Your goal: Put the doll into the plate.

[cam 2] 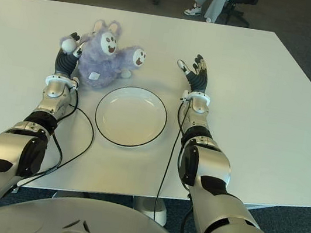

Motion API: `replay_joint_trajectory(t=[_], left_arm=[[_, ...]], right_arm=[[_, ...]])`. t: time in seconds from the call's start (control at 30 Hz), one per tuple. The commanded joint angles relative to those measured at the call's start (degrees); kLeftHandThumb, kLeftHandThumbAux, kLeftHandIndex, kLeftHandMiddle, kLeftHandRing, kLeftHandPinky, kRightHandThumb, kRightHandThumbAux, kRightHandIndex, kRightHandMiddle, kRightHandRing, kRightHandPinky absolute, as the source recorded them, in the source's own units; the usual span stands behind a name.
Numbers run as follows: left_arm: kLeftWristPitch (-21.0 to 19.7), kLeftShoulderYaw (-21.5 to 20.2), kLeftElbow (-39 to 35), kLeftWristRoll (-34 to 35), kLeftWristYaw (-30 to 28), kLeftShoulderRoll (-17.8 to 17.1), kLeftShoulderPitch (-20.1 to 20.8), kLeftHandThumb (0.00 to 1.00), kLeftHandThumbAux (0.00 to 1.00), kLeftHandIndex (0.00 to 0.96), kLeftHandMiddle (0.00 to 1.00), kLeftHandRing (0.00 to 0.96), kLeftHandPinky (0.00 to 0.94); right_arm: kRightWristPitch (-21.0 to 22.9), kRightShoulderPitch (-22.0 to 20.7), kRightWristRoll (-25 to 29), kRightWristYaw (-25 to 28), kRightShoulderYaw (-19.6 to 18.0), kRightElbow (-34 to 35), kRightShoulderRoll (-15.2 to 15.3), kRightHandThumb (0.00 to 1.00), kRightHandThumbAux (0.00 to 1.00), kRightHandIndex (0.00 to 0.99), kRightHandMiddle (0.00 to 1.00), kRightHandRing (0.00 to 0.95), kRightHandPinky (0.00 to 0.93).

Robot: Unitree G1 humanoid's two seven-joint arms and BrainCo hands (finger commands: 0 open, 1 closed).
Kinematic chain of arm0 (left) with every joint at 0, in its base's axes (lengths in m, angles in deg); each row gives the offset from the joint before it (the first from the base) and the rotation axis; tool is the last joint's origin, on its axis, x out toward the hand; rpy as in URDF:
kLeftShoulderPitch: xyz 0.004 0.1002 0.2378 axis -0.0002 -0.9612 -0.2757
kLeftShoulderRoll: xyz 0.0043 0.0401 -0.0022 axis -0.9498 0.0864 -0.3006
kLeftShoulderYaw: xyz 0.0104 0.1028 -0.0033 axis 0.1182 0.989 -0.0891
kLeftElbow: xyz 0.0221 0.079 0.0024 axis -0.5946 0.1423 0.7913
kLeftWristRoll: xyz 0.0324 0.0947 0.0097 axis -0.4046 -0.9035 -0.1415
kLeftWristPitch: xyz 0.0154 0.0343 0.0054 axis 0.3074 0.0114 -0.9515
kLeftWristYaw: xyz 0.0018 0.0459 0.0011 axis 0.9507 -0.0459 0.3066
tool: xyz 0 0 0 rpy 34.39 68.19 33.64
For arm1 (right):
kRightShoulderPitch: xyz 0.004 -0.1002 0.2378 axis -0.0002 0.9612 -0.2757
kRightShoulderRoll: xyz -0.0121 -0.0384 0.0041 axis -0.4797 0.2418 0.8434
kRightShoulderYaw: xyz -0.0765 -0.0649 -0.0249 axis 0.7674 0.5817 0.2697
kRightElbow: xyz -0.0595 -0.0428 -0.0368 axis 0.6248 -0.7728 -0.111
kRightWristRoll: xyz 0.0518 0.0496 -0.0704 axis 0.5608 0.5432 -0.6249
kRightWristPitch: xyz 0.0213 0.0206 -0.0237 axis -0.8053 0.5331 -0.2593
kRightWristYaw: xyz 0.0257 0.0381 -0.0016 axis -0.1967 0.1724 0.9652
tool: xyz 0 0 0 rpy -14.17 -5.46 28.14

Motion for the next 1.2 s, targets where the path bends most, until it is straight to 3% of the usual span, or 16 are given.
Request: replay_joint_trajectory(t=[0.03,1.2], left_arm=[[0.25,0.11,4.11,-0.34,-0.14,1.25,-6.28,0.0,0.471,0.0,0.084,0.097,0.117],[0.67,0.0,4.12,-0.09,-0.73,1.34,-6.53,0.0,0.471,0.0,0.086,0.104,0.119]], right_arm=[[3.1,5.21,-0.15,-0.15,0.11,-3.12,-1.22,0.062,0.664,0.008,0.021,0.011,0.011],[2.92,5.37,-0.06,-0.19,-0.02,-3.1,-1.19,0.065,0.665,0.008,0.023,0.014,0.014]])
